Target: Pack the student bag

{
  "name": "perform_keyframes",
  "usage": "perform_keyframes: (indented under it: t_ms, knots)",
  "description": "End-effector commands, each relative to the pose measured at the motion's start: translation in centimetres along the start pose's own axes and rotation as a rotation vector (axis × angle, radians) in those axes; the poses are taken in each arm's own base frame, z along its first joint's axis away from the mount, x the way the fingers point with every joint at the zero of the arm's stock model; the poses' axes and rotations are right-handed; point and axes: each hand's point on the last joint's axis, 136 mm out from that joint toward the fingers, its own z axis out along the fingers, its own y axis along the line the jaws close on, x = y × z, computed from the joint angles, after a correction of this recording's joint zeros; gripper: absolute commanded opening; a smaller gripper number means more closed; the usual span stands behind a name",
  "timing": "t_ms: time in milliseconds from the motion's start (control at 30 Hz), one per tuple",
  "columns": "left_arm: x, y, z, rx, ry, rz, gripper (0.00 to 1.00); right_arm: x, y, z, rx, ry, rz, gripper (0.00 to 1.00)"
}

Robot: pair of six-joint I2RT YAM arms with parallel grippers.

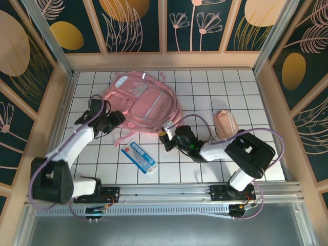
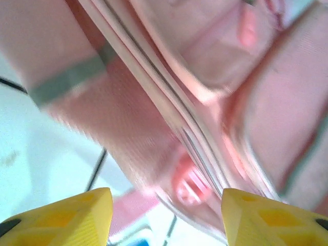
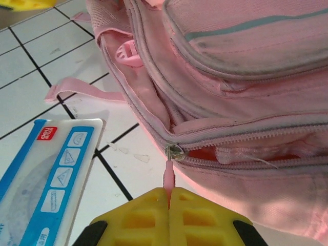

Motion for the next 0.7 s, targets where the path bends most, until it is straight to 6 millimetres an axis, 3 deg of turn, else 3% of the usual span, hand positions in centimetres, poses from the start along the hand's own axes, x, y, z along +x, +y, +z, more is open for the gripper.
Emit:
perform_keyframes:
  t_ms: [0, 233, 367, 500, 600, 667]
  knots:
    - [3.1, 1.7, 0.7, -0.034, 0.015, -0.159, 0.59, -1.9, 2.5, 0.7, -0.107, -0.044, -0.014, 0.0]
    - [6.0, -2.0, 4.0, 0.051, 0.066, -0.185, 0.62, -1.6, 3.8, 0.8, -0.142, -0.031, -0.038, 0.0]
    - [6.2, -3.0, 6.5, 0.03, 0.074, -0.172, 0.61, -0.7, 3.7, 0.6, -0.134, -0.007, -0.034, 0.0]
    - [6.1, -2.9, 7.8, 0.049, 0.028, -0.2, 0.48, 1.4, 3.0, 1.0, -0.102, 0.05, -0.057, 0.0]
    - [6.2, -2.2, 8.0, 0.058, 0.002, -0.236, 0.21, 2.7, 2.6, 1.5, -0.086, 0.08, -0.098, 0.0]
    - [6.4, -2.2, 8.1, 0.057, 0.014, -0.226, 0.14, 3.2, 2.7, 1.8, -0.102, 0.088, -0.129, 0.01]
